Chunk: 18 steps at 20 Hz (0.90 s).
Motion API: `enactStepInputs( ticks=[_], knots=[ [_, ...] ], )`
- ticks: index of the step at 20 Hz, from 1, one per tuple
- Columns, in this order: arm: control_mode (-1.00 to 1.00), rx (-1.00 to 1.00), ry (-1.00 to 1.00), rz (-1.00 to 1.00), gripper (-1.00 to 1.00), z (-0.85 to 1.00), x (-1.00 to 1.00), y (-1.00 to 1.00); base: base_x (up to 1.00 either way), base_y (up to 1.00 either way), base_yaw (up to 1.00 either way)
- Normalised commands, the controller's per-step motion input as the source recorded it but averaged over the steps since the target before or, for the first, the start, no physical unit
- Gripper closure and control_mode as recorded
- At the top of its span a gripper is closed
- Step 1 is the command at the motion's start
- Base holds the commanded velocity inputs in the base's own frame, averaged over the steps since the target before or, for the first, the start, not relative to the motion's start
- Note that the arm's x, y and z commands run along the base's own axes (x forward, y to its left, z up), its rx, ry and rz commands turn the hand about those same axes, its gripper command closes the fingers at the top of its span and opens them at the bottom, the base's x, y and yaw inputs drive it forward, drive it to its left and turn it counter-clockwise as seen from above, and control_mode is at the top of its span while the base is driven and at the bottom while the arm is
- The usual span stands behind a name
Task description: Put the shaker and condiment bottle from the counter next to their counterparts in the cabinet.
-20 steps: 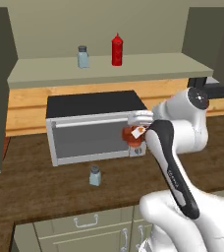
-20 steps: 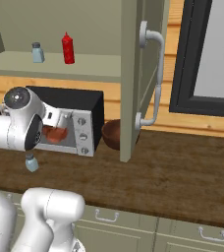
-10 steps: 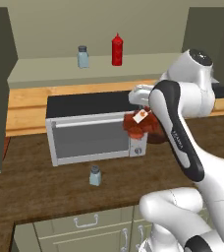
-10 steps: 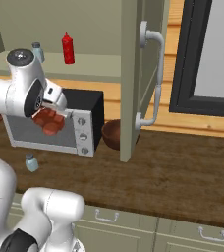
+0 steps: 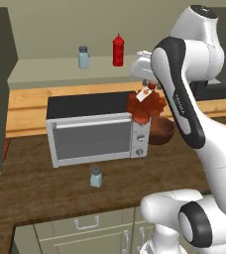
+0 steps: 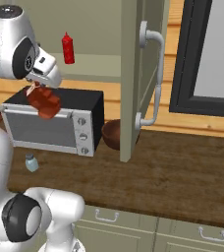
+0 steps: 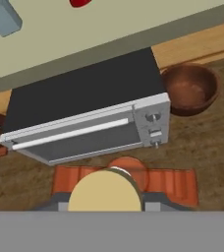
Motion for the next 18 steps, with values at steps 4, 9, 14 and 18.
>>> enactStepInputs(
  ticks=[4,9,14,18],
  knots=[
    [-1.0,0.0,-0.05,0.0,1.0,0.06,-0.06,0.03,0.0,0.0,0.0],
    [-1.0,0.0,0.0,-0.01,1.0,0.62,0.19,-0.43,0.0,0.0,0.0],
    [-1.0,0.01,-0.03,0.0,1.0,0.66,0.1,-0.4,0.0,0.0,0.0],
    [-1.0,0.0,-0.09,0.0,1.0,0.0,-0.09,0.0,0.0,0.0,0.0]
  ],
)
